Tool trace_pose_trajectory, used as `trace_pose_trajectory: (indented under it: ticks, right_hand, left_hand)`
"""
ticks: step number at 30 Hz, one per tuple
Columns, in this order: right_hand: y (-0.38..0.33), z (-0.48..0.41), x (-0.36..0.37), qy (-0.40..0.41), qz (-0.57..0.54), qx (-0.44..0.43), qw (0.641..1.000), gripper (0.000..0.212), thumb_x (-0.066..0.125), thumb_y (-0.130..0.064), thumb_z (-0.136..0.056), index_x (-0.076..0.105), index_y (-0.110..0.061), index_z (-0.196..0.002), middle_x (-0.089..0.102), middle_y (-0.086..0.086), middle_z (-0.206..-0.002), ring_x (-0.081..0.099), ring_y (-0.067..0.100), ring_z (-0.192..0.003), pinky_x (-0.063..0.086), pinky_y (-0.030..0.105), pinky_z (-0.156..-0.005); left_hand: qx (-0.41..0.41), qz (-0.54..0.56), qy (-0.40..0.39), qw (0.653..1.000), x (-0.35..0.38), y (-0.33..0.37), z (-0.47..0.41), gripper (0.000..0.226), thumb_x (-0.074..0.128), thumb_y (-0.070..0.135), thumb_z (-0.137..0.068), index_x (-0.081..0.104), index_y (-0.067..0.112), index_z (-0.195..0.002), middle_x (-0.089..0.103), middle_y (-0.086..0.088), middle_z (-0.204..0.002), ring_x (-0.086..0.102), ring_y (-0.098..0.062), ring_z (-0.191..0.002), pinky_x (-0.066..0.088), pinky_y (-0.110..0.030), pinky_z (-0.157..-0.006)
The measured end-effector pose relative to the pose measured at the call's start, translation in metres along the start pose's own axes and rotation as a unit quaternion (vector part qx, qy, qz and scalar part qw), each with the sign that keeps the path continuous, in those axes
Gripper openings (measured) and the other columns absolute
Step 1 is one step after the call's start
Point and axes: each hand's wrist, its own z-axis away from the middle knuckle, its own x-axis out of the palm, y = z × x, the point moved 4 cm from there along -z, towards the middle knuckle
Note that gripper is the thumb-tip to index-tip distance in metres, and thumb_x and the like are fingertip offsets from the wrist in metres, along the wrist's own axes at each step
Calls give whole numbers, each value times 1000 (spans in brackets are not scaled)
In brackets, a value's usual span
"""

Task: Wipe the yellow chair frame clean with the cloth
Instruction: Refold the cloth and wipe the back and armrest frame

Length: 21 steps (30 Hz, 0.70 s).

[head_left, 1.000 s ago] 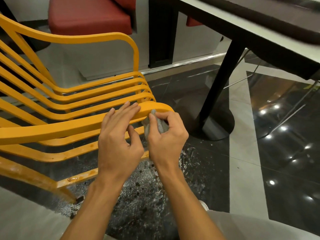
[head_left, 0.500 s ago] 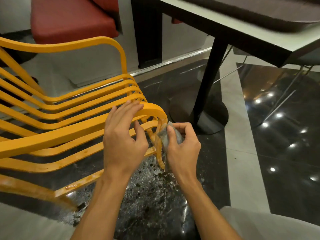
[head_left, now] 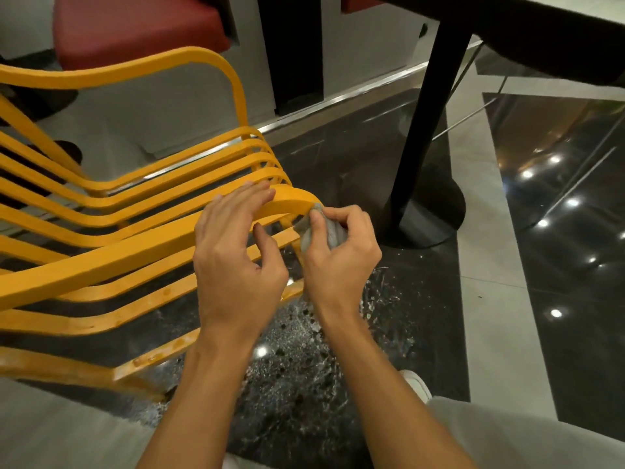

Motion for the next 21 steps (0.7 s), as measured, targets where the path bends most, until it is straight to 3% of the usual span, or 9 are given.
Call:
trace_pose_trajectory:
  ticks: [6, 11, 14, 17, 21]
  right_hand:
    - [-18, 5, 9, -35, -9, -47, 998, 9, 74, -8, -95, 68, -3, -91, 63, 6, -93, 61, 8, -82, 46, 12, -72]
    - [-2, 1, 2, -2, 3, 2, 1000, 11, 75, -12, -95, 67, -9, -88, 62, 2, -88, 61, 11, -79, 44, 12, -69]
    - [-15, 3, 7, -14, -9, -28, 999, 10, 75, -9, -94, 67, -7, -88, 63, 4, -89, 61, 10, -79, 44, 10, -70]
    - [-16, 0, 7, -36, -12, -56, 998, 7, 76, -9, -94, 70, -6, -90, 64, 4, -91, 62, 10, -81, 46, 13, -72]
    - [6, -4, -3, 7, 11, 7, 1000, 11, 77, -15, -93, 68, -13, -87, 65, 0, -88, 62, 12, -81, 50, 25, -70]
  left_hand:
    - [8, 2, -1, 1000, -1, -2, 1, 44, 59, -2, -94, 69, 6, -136, 69, -6, -140, 57, -17, -141, 42, -54, -120]
    - [4, 6, 11, 1000, 0, -1, 0, 45, 62, -5, -93, 70, 6, -135, 70, -5, -139, 58, -18, -139, 43, -55, -118]
    - [3, 4, 13, 1000, -1, -1, 0, 45, 62, -4, -92, 70, 7, -134, 70, -4, -138, 59, -18, -139, 43, -54, -118]
    - [3, 8, 9, 1000, -1, 0, 0, 44, 62, -5, -93, 71, 7, -134, 70, -4, -139, 58, -17, -139, 41, -53, -120]
    - [1, 12, 10, 1000, -2, -1, 0, 44, 64, -6, -92, 71, 7, -134, 70, -4, -139, 59, -18, -139, 41, -54, -120]
